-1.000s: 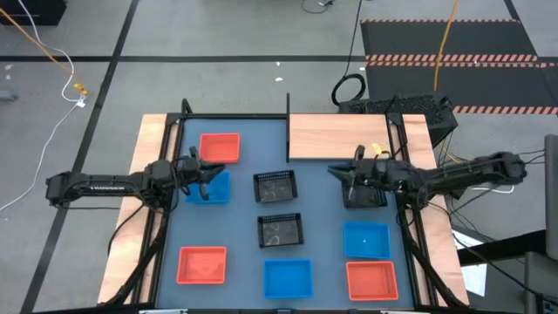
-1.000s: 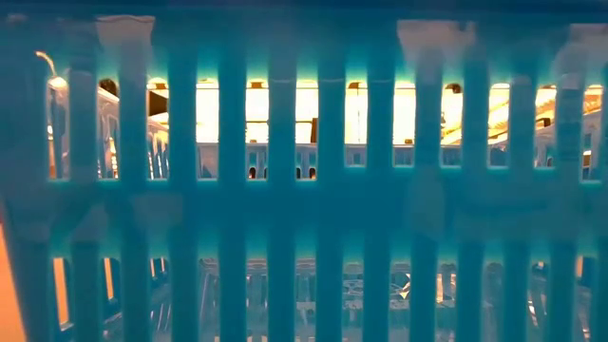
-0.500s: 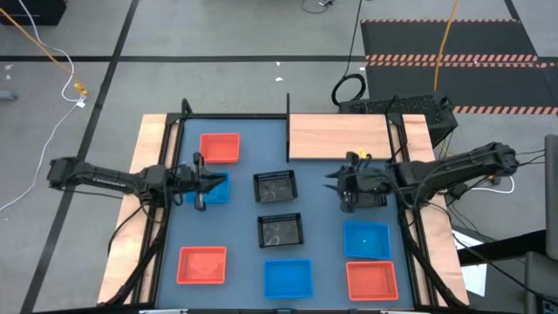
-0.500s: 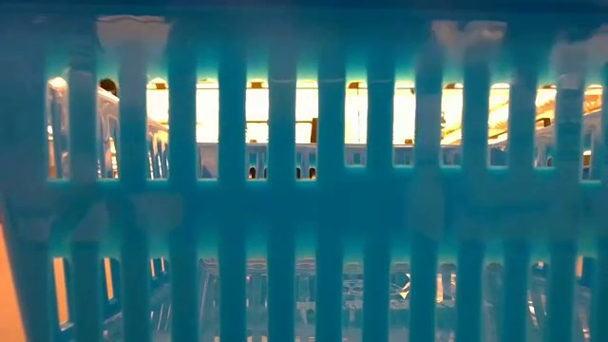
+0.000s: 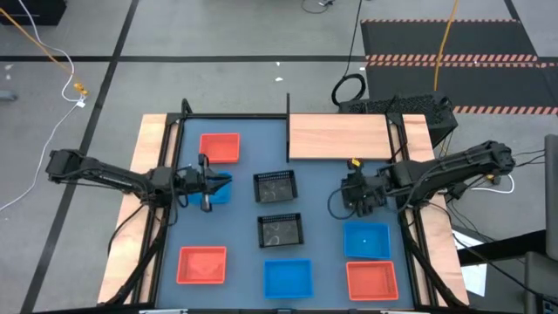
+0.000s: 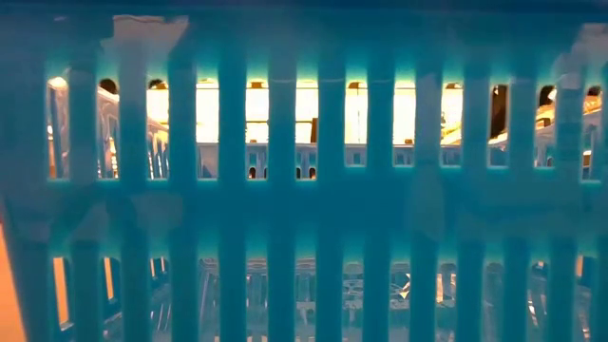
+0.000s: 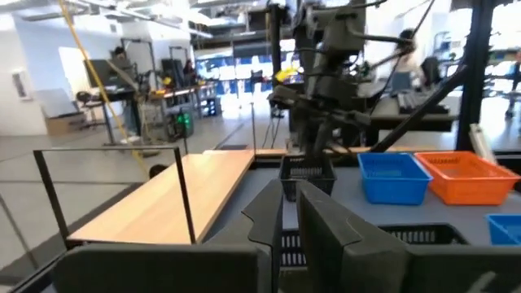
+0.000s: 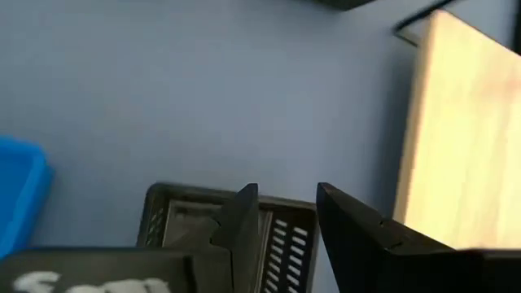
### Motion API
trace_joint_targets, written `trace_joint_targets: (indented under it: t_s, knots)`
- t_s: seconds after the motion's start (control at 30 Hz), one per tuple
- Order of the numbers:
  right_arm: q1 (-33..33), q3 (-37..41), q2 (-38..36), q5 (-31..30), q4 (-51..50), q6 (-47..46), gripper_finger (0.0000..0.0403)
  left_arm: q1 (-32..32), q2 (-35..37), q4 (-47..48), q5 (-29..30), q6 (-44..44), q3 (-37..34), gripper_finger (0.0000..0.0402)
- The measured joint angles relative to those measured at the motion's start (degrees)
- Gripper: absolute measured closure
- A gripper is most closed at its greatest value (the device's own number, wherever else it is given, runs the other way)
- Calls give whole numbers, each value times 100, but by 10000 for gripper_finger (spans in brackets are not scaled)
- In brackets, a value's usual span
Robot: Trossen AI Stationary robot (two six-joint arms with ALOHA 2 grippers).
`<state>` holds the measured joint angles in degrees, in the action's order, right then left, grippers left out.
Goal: Stack baskets on shelf by color
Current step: Put the top right black basket on the shelf
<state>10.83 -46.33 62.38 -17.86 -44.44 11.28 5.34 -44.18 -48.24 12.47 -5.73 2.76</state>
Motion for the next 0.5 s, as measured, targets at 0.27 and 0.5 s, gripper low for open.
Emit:
trace_joint_targets:
  t_s: [0.27,0.5]
  knots:
    - [487,-1042,840,-931,-476,1080,280,67,-1328,20,107,-224,915,326]
    - [704,-1717,1172,-1647,472,1357,280,107,-2271,350,145,-268,1519,280]
